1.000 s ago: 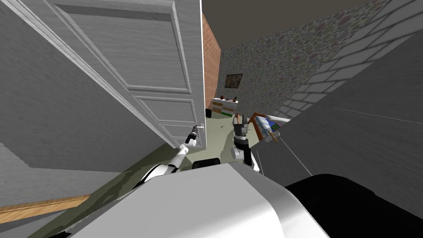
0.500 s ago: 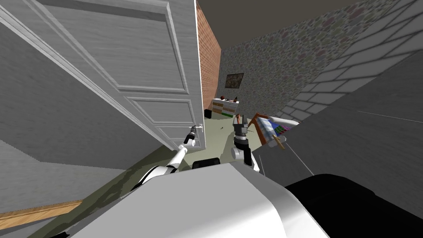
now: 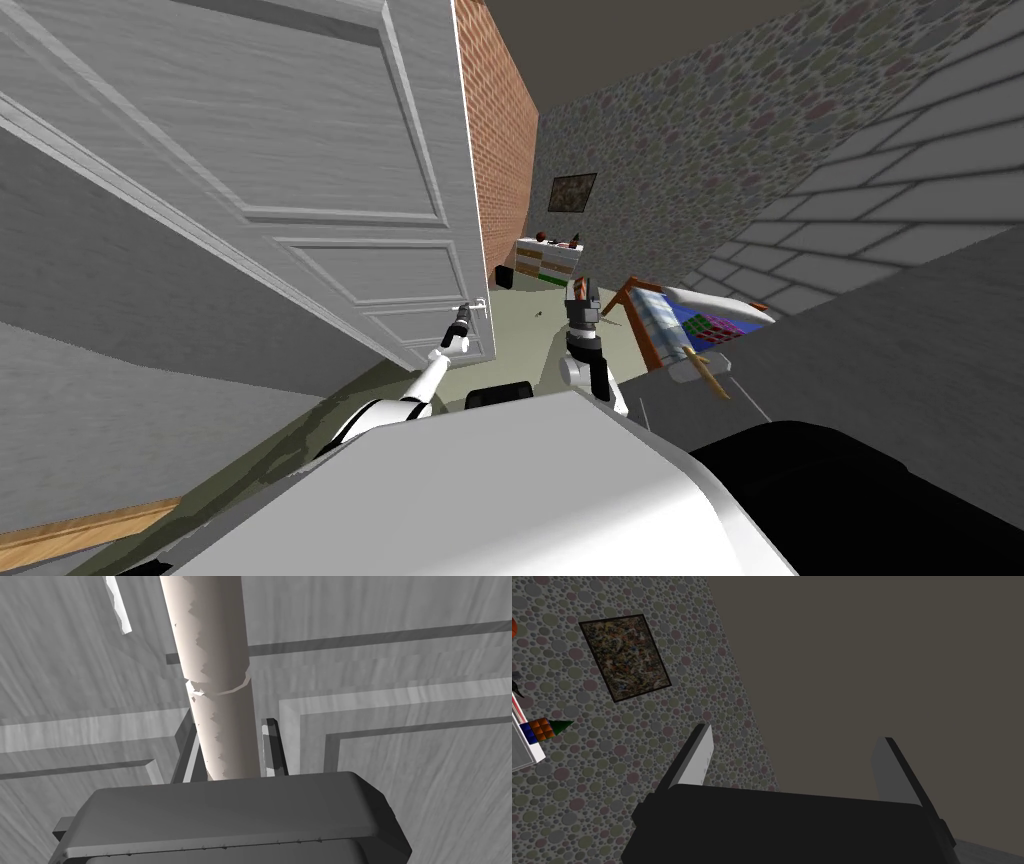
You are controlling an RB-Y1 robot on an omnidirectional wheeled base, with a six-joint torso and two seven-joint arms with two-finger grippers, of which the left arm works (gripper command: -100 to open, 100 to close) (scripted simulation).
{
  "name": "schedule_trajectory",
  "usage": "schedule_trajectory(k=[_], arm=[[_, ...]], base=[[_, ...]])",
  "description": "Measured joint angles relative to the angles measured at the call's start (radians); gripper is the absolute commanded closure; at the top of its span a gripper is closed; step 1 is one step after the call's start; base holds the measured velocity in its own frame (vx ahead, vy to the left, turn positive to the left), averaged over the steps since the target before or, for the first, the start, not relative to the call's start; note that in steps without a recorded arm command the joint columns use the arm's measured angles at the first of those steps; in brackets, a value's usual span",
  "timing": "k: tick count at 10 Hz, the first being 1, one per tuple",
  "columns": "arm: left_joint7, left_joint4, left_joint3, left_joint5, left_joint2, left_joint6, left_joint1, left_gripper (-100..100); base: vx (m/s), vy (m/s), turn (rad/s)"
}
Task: Push the door open
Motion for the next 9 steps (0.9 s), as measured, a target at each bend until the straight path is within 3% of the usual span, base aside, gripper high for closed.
schedule_trajectory(k=[1, 3, 5, 9], arm=[[0.005, -0.001, 0.007, 0.003, 0.011, 0.002, 0.001, 100], [-0.01, -0.003, 0.039, 0.006, 0.011, -0.001, 0.001, 100], [-0.024, -0.037, 0.066, 0.01, 0.016, 0.018, 0.026, 100], [-0.024, 0.035, 0.11, 0.02, 0.032, -0.019, -0.009, 100]], base=[[0.163, -0.147, 0.083], [0.159, -0.141, 0.084], [0.158, -0.116, 0.073], [0.138, -0.132, 0.078]])
